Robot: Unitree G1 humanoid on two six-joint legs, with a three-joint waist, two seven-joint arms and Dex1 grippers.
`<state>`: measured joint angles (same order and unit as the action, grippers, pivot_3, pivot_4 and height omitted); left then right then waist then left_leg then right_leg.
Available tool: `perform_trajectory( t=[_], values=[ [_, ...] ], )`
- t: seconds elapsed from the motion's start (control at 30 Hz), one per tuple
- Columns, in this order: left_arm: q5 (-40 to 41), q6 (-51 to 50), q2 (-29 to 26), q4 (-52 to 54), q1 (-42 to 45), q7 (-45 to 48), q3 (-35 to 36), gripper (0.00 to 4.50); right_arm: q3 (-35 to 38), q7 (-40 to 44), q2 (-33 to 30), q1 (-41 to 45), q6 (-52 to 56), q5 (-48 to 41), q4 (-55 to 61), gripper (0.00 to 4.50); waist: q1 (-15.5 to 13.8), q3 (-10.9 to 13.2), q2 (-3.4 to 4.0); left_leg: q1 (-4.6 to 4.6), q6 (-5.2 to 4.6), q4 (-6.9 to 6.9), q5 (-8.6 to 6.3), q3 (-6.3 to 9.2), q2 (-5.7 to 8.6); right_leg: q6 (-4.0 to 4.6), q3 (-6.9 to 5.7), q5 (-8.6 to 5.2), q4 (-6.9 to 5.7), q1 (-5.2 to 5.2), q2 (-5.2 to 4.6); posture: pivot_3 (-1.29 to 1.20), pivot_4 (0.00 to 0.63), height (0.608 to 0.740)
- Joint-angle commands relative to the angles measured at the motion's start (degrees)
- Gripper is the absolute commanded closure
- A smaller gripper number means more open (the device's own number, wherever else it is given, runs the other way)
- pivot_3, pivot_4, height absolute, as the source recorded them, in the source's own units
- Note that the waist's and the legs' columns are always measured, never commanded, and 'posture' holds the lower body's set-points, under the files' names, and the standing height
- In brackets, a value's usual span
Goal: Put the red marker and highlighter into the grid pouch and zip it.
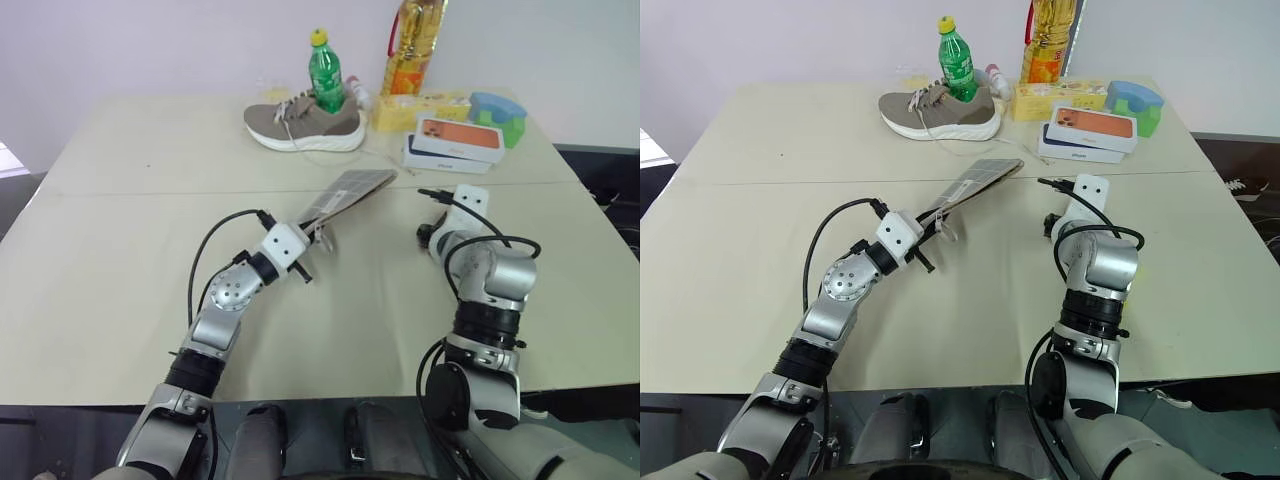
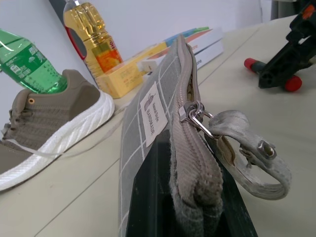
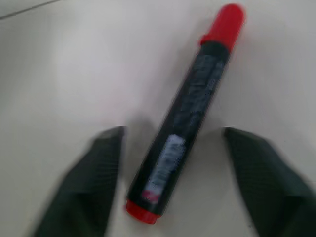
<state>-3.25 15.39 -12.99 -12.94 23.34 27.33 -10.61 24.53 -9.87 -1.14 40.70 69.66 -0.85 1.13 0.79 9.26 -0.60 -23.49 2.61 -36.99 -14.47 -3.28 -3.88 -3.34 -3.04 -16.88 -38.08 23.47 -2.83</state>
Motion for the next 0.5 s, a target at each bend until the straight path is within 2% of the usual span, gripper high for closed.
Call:
perform_trajectory(
  t=[0.03,0.07,0.1,0.13,0.23,0.3,0.37,0.5],
  values=[
    [0.4,0.3,0.1,2.0,-0.4,-0.4,0.4,4.50,-0.4,-0.9,-0.6,0.6,-0.9,-0.3,1.6,3.39,0.0,0.0,0.00,0.00,0.00,0.00,0.00,0.00,0.00,0.00,0.00,0.00,0.00,0.00,0.01,0.00,0.150,0.740],
    [0.7,0.0,0.3,2.1,-0.5,-0.4,0.5,4.50,-1.3,0.0,-1.0,-0.1,-1.2,-0.6,2.4,3.94,0.0,0.0,0.00,0.00,0.00,0.00,0.00,0.02,0.00,0.00,0.00,0.00,-0.01,0.00,0.01,0.00,0.150,0.740],
    [1.0,-0.1,0.4,2.1,-0.5,-0.4,0.7,4.50,-2.9,2.3,-1.9,-1.2,-2.2,-1.4,3.8,4.20,0.0,0.0,0.00,0.00,0.00,0.00,0.00,0.02,0.00,0.00,0.00,0.00,-0.01,0.00,0.01,0.00,0.150,0.740],
    [1.8,-0.4,0.5,2.3,-0.5,0.0,1.0,4.50,-7.3,5.3,-4.8,-3.0,-4.4,-0.8,5.8,4.20,0.0,0.0,0.00,0.00,0.00,0.00,0.00,0.02,0.00,0.00,0.00,0.00,0.00,0.00,0.01,0.00,0.150,0.740],
    [4.2,-1.4,0.6,2.8,-0.4,1.0,2.1,4.50,-25.0,15.5,-19.8,-8.6,-14.4,5.3,10.7,4.20,-0.1,0.1,0.09,-0.08,-0.01,0.00,0.00,0.02,0.05,-0.03,0.00,-0.02,0.06,0.02,-0.05,0.00,0.150,0.740],
    [5.2,-1.9,0.2,2.8,-0.3,1.6,2.7,4.50,-31.0,21.1,-28.4,-12.1,-21.5,7.8,13.5,4.20,0.0,0.1,0.08,-0.11,-0.07,-0.03,-0.04,0.04,0.11,-0.08,0.06,-0.04,0.10,0.04,-0.08,0.00,0.150,0.740],
    [5.8,-1.9,-0.3,2.8,-0.1,2.2,3.0,4.50,-34.1,24.5,-34.6,-14.4,-27.7,10.0,15.2,4.20,0.1,0.1,0.05,-0.09,-0.14,-0.04,-0.08,0.05,0.11,-0.11,0.07,-0.06,0.11,0.03,-0.04,0.00,0.150,0.740],
    [7.4,-2.0,-1.6,2.9,0.0,4.8,3.4,4.50,-31.6,32.4,-42.0,-18.4,-36.9,8.1,19.5,4.20,0.1,0.1,0.02,0.01,-0.14,-0.03,-0.08,0.15,0.06,-0.10,0.08,-0.05,0.08,0.01,0.17,0.00,0.150,0.740]
  ],
)
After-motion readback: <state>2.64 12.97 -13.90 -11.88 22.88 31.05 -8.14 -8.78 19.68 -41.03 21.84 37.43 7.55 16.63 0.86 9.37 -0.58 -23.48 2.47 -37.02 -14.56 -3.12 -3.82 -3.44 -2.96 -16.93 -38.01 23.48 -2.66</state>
